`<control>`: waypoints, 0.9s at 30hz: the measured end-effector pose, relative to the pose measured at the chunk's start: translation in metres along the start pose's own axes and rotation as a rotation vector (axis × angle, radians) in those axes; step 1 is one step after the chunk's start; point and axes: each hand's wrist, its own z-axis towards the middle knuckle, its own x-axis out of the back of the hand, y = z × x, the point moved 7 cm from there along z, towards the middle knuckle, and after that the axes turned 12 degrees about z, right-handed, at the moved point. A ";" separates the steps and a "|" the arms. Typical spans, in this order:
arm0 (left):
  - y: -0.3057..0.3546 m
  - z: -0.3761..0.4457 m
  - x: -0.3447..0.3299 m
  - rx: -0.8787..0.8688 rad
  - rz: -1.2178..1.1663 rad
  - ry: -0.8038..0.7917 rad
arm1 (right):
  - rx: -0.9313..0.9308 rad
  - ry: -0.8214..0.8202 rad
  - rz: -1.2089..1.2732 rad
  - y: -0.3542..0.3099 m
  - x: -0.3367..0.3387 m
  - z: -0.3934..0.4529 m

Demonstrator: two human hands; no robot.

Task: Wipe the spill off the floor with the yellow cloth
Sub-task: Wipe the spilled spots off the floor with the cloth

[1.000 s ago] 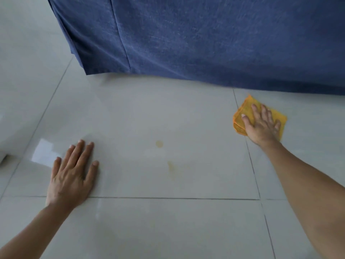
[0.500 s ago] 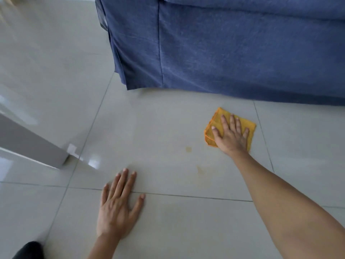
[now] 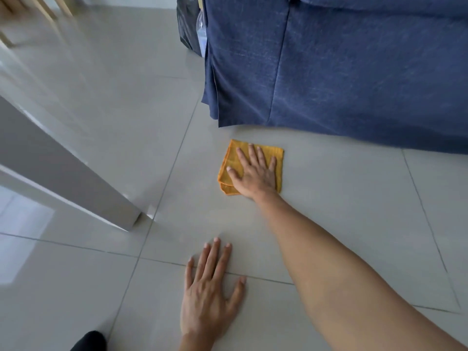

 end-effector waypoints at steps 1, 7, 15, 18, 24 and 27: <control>-0.001 0.000 -0.001 0.001 -0.005 0.001 | 0.028 -0.016 -0.004 -0.015 -0.007 0.003; -0.002 0.000 -0.003 -0.020 -0.017 0.014 | 0.177 -0.131 -0.047 -0.082 -0.043 0.000; -0.002 -0.001 0.000 0.004 0.047 0.002 | 0.362 -0.198 -0.113 -0.053 -0.036 -0.030; -0.002 -0.001 0.001 0.008 0.066 0.011 | 0.301 -0.165 -0.095 -0.018 -0.018 -0.039; 0.000 0.000 0.000 -0.005 0.099 0.011 | 0.124 -0.057 -0.064 0.079 0.032 -0.062; 0.000 0.000 0.000 0.000 0.127 0.006 | 0.020 -0.022 -0.070 0.132 0.057 -0.076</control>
